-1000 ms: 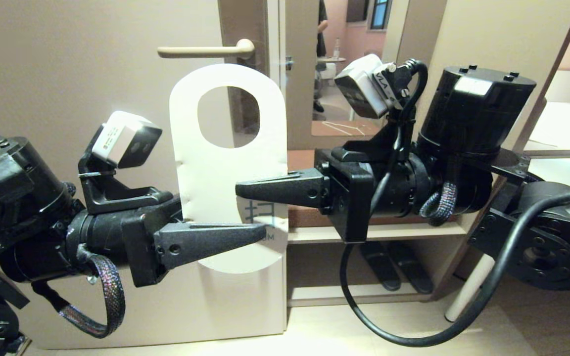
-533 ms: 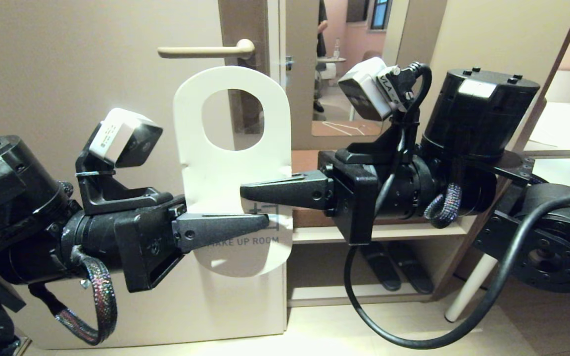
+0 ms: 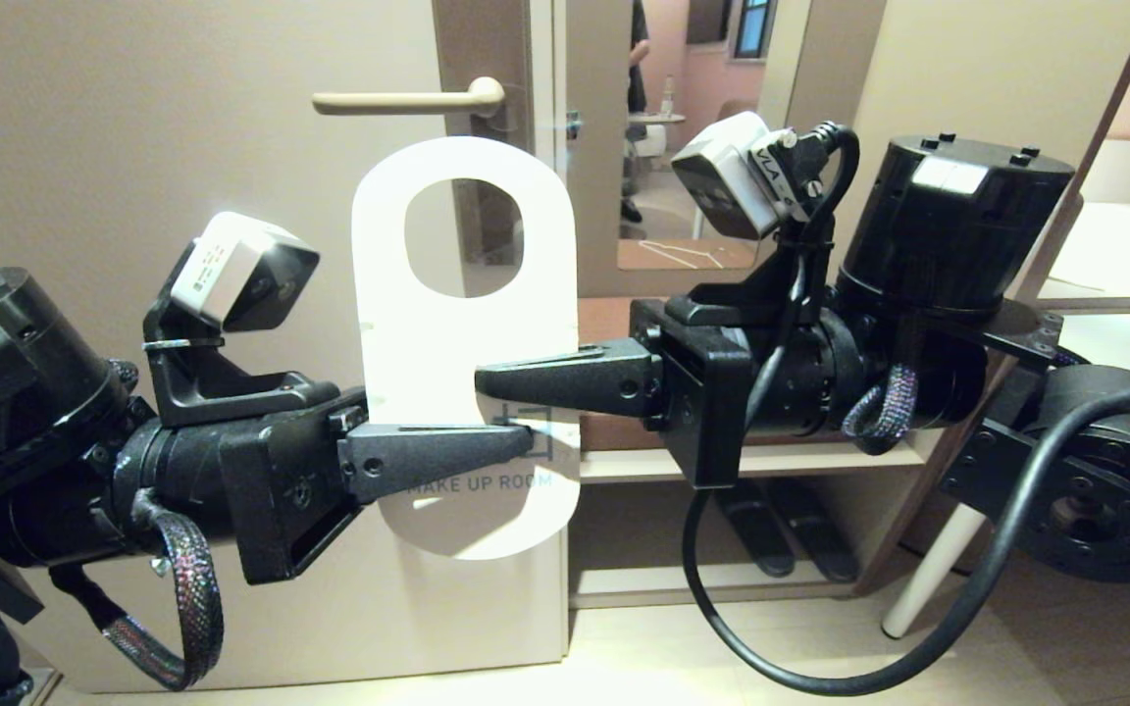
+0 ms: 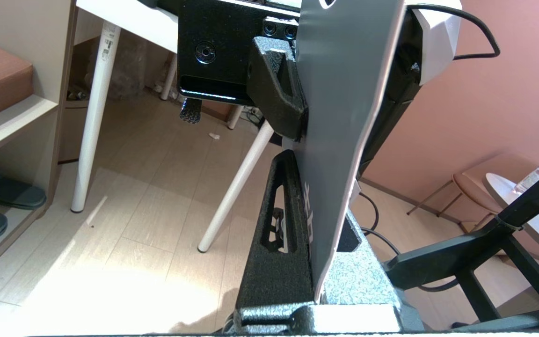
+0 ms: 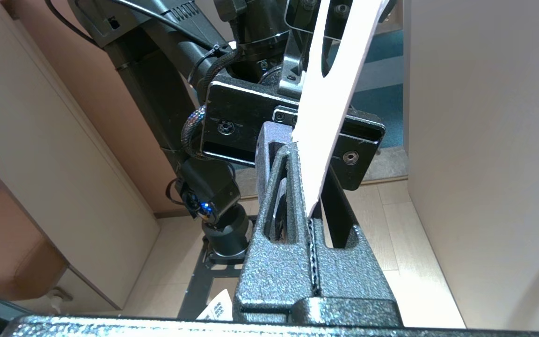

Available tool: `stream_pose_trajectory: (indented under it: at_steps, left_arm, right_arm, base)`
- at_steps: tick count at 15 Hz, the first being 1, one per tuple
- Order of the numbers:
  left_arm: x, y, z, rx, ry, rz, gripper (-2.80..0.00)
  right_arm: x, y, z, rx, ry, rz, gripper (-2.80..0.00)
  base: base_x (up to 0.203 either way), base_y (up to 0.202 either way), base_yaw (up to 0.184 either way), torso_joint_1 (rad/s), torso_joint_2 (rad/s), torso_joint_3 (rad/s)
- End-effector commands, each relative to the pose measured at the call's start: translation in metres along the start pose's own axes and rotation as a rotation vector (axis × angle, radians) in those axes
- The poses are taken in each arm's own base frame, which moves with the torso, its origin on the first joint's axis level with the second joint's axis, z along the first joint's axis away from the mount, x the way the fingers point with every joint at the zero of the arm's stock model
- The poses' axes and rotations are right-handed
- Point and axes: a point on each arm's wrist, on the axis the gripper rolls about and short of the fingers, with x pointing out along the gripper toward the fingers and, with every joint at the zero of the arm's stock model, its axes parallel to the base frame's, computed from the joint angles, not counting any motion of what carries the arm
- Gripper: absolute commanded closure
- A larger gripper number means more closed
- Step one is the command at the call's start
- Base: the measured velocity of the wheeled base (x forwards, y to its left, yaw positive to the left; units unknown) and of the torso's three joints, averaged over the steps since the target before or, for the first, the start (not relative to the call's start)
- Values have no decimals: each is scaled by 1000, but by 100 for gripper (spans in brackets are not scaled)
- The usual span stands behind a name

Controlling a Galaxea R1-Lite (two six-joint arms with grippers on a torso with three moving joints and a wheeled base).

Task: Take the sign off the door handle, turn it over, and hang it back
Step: Hand it to the other hand

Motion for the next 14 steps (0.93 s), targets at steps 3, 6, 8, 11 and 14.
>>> stream_pose_trajectory:
  at_steps: [3, 6, 8, 11, 14]
  left_arm:
    - [0, -2, 1, 7, -1, -11, 0]
    - [-2, -4, 0, 7, -2, -11, 0]
    - [-3, -6, -1, 7, -2, -10, 0]
    - [-5, -9, -2, 7, -2, -10, 0]
    - [-7, -11, -4, 9, -3, -10, 0]
  right_arm:
    - [0, -1, -2, 5, 4, 3, 0]
    - [0, 0, -3, 5, 5, -1, 0]
    - [0, 0, -4, 4, 6, -3, -280]
    - [-1, 0, -3, 1, 5, -1, -280]
    - [-1, 0, -3, -2, 4, -2, -280]
  base:
    - [0, 0, 0, 0, 0, 0]
    - [0, 0, 0, 0, 0, 0]
    - [0, 0, 0, 0, 0, 0]
    - [0, 0, 0, 0, 0, 0]
    - [0, 0, 0, 0, 0, 0]
